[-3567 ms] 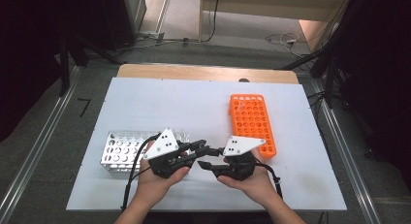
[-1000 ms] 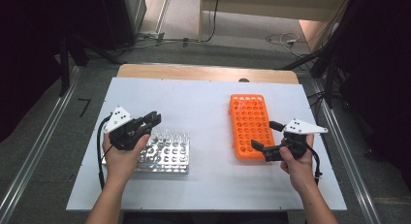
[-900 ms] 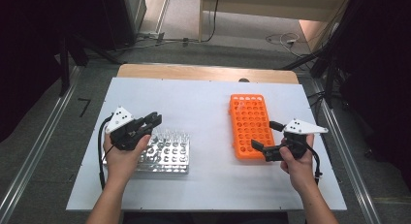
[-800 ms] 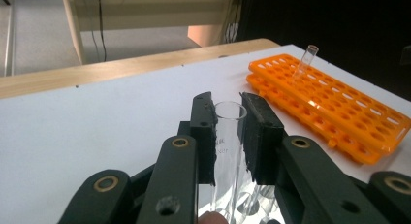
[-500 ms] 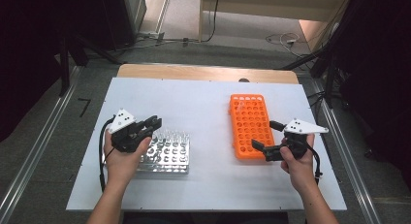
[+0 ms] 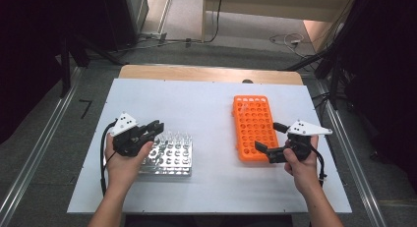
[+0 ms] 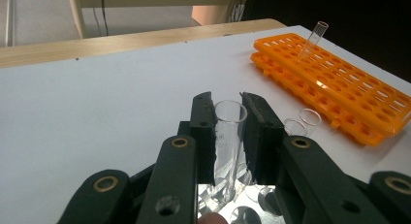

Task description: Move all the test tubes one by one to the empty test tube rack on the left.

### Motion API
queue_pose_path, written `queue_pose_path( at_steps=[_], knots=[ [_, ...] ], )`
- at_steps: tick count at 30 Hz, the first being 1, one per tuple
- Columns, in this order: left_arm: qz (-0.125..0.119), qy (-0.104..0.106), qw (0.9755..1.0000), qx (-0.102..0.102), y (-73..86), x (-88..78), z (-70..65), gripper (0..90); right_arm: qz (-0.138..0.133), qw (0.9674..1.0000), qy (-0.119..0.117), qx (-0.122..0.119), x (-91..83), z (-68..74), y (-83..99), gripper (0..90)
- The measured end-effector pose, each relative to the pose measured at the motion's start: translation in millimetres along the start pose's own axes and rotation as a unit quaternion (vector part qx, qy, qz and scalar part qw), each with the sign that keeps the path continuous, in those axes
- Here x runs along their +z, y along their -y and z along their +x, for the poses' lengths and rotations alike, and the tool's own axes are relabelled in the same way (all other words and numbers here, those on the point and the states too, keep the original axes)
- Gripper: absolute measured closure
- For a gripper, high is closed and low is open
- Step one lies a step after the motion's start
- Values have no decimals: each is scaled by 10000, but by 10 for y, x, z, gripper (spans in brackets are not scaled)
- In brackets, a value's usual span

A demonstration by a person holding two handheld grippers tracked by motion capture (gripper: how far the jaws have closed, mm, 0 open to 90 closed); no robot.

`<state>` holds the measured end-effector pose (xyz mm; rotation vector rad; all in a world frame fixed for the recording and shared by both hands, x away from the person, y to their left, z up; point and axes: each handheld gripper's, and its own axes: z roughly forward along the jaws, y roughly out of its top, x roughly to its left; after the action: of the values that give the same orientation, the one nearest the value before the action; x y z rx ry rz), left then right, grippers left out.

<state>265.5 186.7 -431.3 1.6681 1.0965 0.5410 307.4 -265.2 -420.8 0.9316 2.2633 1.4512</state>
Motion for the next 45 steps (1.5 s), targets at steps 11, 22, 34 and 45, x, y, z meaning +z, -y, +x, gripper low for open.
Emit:
queue_pose_path(
  at_steps=[11, 22, 34, 45],
  knots=[
    [255, 39, 9997, 25, 23, 43, -10, 743, 28, 10000, -10, -15, 11, 3, 4, 0],
    [391, 129, 9991, -108, 26, 46, 25, 675, 36, 10000, -3, -10, 8, 3, 2, 0],
    [-85, 384, 9991, -163, -32, -147, 41, 256, 24, 9999, 35, 93, 45, -19, -20, 0],
    [-145, 917, 9957, 76, -78, -124, -225, 0, 307, 9991, 168, 246, 413, -175, -105, 53]
  ],
)
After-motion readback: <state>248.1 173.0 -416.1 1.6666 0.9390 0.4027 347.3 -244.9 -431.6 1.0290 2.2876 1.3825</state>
